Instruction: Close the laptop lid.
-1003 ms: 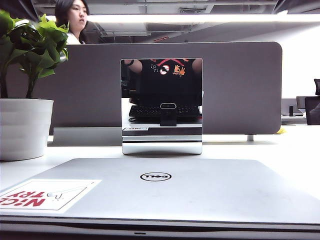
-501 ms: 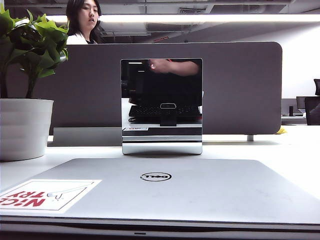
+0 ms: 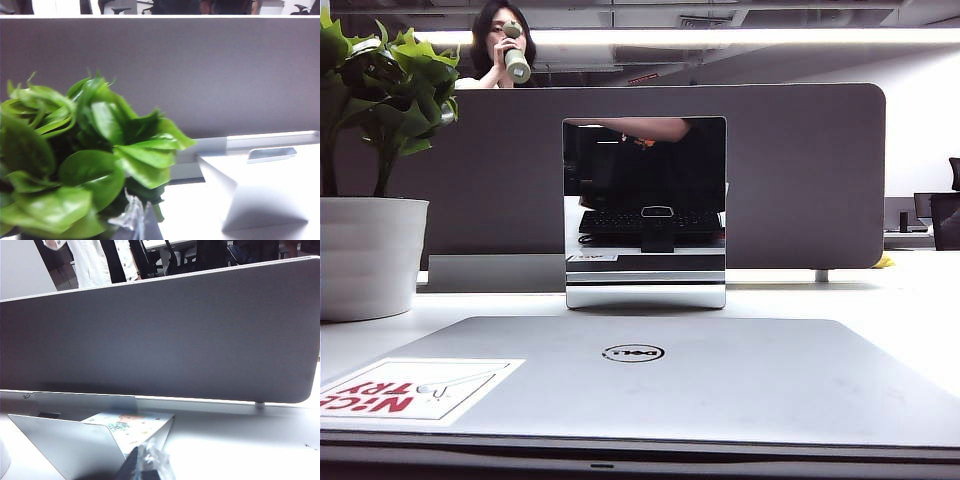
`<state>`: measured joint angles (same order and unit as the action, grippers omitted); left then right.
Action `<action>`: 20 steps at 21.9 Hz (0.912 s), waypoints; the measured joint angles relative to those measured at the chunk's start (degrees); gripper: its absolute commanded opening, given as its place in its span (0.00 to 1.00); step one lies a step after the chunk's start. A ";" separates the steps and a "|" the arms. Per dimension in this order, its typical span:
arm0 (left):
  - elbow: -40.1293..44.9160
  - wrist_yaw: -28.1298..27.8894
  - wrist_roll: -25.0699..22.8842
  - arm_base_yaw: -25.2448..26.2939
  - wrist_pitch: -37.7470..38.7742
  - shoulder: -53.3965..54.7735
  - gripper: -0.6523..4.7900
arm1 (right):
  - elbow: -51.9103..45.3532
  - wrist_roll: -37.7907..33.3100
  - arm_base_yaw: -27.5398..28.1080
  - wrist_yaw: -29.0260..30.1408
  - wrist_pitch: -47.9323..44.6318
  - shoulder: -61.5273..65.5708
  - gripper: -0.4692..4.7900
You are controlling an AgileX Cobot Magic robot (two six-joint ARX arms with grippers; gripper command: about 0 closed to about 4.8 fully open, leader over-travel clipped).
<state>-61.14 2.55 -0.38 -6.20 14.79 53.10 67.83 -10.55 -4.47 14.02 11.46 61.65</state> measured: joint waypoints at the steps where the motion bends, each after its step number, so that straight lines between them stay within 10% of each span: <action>1: 0.50 -0.02 0.02 0.70 -0.02 -0.50 0.11 | 0.00 0.00 0.00 0.00 0.00 0.00 0.09; 12: 44.52 -0.15 6.10 10.10 -17.25 -39.71 0.11 | 0.00 0.00 -0.04 0.07 0.02 0.02 0.09; 20: 54.16 -0.17 7.04 7.08 -23.19 -45.13 0.11 | 0.00 0.00 -0.04 0.07 0.02 0.02 0.09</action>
<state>-6.98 2.37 6.66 0.89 -8.40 7.97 67.83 -10.55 -4.51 14.09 11.49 61.67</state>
